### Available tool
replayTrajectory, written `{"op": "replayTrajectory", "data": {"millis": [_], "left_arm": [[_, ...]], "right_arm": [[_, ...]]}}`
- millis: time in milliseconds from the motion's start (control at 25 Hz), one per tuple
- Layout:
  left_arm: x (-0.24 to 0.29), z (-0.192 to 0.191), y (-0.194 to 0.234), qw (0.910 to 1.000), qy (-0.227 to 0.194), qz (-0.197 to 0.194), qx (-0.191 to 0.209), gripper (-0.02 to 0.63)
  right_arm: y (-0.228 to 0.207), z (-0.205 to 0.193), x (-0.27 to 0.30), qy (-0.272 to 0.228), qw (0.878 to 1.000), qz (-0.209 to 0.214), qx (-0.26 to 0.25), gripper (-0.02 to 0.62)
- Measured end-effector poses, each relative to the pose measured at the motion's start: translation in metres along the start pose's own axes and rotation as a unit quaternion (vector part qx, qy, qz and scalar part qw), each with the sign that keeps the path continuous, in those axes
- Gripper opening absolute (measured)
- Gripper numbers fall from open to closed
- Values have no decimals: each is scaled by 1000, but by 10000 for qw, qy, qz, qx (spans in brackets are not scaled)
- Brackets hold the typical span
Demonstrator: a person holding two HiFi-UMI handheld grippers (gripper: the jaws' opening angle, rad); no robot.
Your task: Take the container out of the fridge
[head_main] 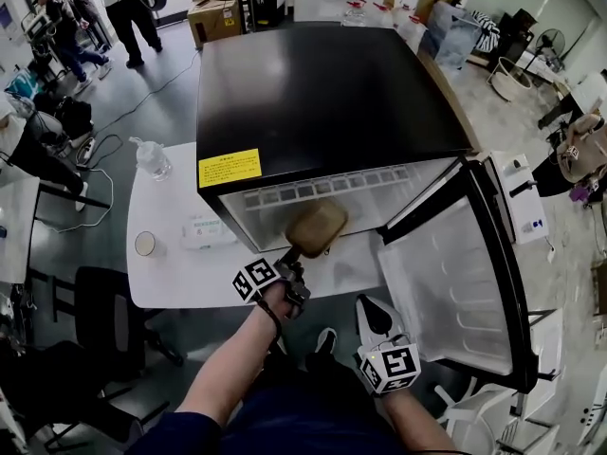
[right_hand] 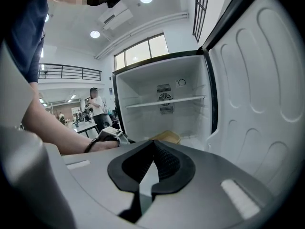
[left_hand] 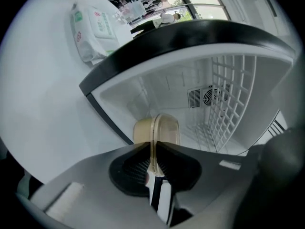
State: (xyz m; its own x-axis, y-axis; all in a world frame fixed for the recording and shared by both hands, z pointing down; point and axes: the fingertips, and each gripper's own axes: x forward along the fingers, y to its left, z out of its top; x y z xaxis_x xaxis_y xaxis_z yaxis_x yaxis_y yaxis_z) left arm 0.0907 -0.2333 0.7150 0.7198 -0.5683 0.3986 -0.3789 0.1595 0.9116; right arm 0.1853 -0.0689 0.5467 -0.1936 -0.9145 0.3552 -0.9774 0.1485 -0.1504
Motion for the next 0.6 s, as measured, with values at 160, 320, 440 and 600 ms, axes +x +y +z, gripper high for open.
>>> {"op": "replayTrajectory", "data": {"millis": [160,320,440,600], "left_arm": [[-13,1,2,10000,-1,74,50,44],[-26,-2,5,9998,76,137,147,44],[-38,-5,7,9996,161,143,195,44],[-52,-12,9,9989,344,153,288,44]], "right_arm": [[1,2,4,-4,10000,97,-18,6],[7,3,10,0,9997,254,-58,6],[17,2,16,17,9993,373,-101,6],[27,3,25,37,9985,532,-150,6]]}}
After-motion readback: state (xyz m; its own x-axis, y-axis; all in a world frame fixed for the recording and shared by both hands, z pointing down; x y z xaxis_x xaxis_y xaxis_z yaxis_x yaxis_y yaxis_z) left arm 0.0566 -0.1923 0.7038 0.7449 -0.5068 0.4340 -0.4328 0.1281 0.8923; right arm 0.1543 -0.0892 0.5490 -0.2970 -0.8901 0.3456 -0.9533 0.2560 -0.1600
